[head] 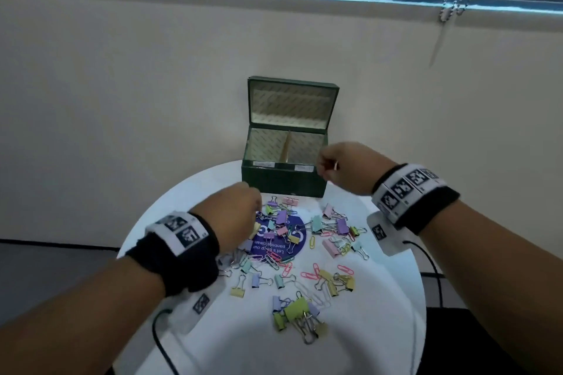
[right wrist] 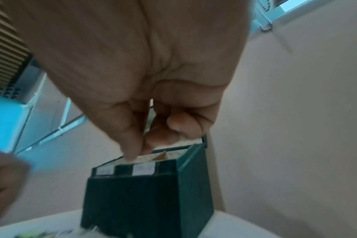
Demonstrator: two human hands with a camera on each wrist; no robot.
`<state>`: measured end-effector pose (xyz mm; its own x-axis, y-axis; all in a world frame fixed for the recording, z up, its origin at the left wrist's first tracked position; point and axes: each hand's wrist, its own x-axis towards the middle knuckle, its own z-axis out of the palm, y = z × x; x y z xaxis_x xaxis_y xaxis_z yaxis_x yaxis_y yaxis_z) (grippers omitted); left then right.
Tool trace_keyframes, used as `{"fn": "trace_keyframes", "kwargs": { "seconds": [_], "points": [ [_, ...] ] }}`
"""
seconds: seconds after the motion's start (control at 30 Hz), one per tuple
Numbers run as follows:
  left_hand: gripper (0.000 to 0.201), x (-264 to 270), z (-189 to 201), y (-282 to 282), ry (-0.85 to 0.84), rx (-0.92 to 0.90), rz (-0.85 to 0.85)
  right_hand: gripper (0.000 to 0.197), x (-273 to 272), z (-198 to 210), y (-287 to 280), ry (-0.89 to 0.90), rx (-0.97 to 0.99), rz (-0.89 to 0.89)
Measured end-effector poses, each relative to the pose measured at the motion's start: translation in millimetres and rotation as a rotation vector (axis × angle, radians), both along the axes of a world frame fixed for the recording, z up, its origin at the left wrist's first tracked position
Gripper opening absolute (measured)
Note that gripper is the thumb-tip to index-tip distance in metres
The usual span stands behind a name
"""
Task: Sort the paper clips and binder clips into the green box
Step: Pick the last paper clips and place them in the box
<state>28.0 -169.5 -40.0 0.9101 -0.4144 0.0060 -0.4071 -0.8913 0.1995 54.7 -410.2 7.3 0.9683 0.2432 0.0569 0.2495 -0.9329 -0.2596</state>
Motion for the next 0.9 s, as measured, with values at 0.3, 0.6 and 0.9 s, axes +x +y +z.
{"fn": "trace_keyframes", "kwargs": {
  "seconds": [0.3, 0.6, 0.9],
  "points": [
    [0.026, 73, 50, -56, 0.046, -0.336, 0.022, 0.024, -63, -47, -25, 0.351, -0.104, -0.031],
    [0.035, 111, 50, -98, 0.325, -0.520, 0.161, 0.037, -60, -62, -27, 0.333, -0.063, -0.015],
    [0.015, 30, 48, -81, -0.017, 0.085, -0.332, 0.021, -57, -67, -20, 0.200, -0.039, -0.022]
  ]
}}
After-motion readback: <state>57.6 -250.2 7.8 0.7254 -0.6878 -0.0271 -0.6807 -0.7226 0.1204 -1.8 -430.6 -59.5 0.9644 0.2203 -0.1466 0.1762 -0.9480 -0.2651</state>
